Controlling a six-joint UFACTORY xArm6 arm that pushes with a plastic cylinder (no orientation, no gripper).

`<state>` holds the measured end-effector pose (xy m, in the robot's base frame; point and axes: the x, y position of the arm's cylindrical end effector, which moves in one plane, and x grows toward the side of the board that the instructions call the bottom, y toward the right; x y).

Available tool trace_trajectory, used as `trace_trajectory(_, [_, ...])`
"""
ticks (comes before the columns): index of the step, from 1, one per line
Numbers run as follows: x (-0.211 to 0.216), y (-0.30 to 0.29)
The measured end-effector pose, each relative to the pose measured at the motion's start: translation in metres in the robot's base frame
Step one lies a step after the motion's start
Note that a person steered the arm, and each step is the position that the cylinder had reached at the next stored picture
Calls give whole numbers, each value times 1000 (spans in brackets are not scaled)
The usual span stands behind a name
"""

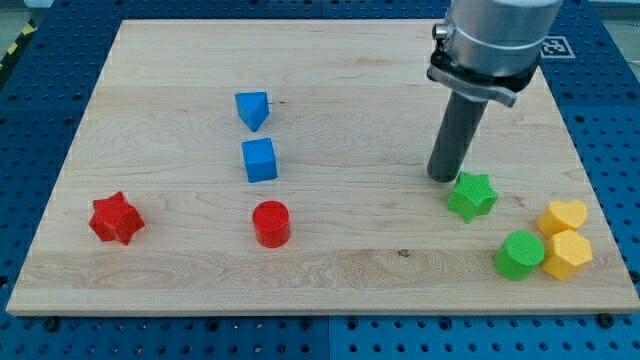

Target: Move the green star to the left of the yellow heart

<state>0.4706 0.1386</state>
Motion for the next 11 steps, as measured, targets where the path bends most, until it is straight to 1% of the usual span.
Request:
trace_trajectory(1, [29,6])
trace_trajectory(2, [31,5])
trace_trajectory(3, [36,-21])
trace_trajectory(4, [44,-26])
trace_trajectory(8, [47,31])
trace_trajectory(9, [47,22])
trace_trajectory(11, [-2,22])
